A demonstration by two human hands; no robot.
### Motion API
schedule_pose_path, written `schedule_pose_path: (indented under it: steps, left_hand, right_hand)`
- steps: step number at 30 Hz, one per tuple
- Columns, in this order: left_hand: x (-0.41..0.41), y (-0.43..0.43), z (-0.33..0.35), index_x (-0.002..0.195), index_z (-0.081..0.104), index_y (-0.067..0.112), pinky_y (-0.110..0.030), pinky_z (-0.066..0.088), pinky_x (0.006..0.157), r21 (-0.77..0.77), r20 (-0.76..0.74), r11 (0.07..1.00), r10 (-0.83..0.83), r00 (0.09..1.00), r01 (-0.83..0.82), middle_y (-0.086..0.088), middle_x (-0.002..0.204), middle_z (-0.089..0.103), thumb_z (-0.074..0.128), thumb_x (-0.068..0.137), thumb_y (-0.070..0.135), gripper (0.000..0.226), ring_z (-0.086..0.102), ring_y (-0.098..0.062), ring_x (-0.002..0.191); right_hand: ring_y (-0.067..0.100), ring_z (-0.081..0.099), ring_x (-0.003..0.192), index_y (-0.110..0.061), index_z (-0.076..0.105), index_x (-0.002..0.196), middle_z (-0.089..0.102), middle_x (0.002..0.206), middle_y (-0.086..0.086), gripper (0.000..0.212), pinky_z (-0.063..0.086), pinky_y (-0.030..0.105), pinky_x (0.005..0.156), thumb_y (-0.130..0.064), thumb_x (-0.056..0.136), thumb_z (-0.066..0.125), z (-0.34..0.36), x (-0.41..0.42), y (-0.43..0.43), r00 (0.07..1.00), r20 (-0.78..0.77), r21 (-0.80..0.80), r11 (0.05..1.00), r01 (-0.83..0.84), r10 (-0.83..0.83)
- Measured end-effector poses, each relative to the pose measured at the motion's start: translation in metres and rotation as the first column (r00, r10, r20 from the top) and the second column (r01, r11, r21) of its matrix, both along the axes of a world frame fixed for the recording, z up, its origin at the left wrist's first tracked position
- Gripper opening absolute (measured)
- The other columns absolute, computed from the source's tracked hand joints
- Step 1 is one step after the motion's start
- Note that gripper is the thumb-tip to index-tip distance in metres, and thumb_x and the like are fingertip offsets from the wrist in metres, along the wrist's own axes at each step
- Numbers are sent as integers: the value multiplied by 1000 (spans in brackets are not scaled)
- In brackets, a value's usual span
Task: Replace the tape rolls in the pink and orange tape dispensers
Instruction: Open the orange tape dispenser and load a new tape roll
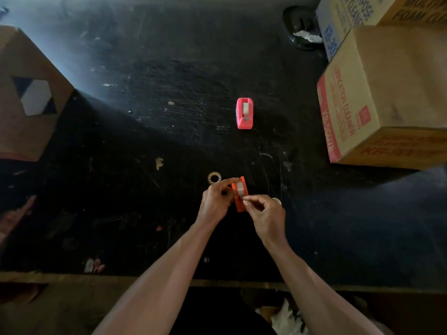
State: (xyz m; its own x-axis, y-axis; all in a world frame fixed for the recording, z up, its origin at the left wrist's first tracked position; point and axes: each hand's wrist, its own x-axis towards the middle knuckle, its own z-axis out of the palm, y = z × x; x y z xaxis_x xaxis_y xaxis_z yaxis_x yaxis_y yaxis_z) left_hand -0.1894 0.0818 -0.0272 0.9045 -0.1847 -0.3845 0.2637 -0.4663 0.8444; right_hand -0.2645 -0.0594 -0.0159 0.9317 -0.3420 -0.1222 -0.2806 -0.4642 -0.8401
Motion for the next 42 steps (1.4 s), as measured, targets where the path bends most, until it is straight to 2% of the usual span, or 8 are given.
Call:
schedule_pose_path:
  steps: [4,9,14,18,25,30,34,42]
  left_hand:
    - [1,-1,-2,128,71,37,-43,63,89,20,-18,1000,17,1000,-16,7,97,76,63,98,13,39,76,-13,89]
    - [1,-2,0,130,71,35,-39,63,89,22,-20,1000,14,1000,-14,9,97,75,62,99,12,40,75,-10,88]
    - [2,-3,0,131,70,36,-41,64,86,44,-26,999,14,1000,-13,5,99,77,62,100,14,38,74,-12,86]
    - [2,-3,1,131,70,34,-42,63,91,25,-33,1000,12,999,-11,4,105,78,63,100,14,37,76,-12,94]
    - [1,-3,3,133,68,37,-40,63,89,42,-34,999,-5,999,7,8,109,76,61,101,12,42,75,-11,96]
    - [3,-1,3,133,68,35,-41,63,92,50,-43,999,0,999,2,4,112,76,61,101,11,41,75,-12,98]
    - [2,-5,5,135,68,33,-39,63,90,69,-28,998,-6,1000,8,2,113,76,61,101,11,41,75,-13,96]
    - [-1,-10,7,135,65,39,-44,63,90,101,-18,995,-10,1000,12,0,119,76,59,99,12,46,75,-18,104]
  right_hand:
    - [-1,67,99,-15,79,109,74,112,-7,19,56,18,92,-12,91,76,-8,-20,-3,995,-1,-149,984,-97,98]
    - [6,65,99,-13,80,109,65,109,-12,18,47,7,85,-14,91,76,-14,-32,-7,991,-20,-216,967,-135,134]
    - [14,63,105,-14,79,107,68,110,-6,16,54,30,88,-10,97,66,-22,-46,-7,983,-58,-210,961,-181,173]
    - [9,62,103,-17,77,110,66,111,-9,17,48,15,85,-13,99,64,-21,-46,-4,988,-77,-197,969,-148,135]
    - [8,66,96,-17,73,111,68,107,-4,18,58,28,86,-26,96,70,-7,-24,-2,999,-25,-107,994,36,-39]
    - [5,68,105,-16,69,130,72,120,-4,35,53,17,91,-28,98,69,-8,-10,-4,993,-109,-10,999,48,-48]
    - [6,70,98,-24,78,114,75,107,-7,26,60,36,90,-39,97,66,-9,-8,-7,988,-151,-22,999,-41,37]
    - [9,68,84,-21,81,99,70,89,-7,20,59,35,81,-33,98,66,-3,3,-14,969,-229,-51,993,-106,92]
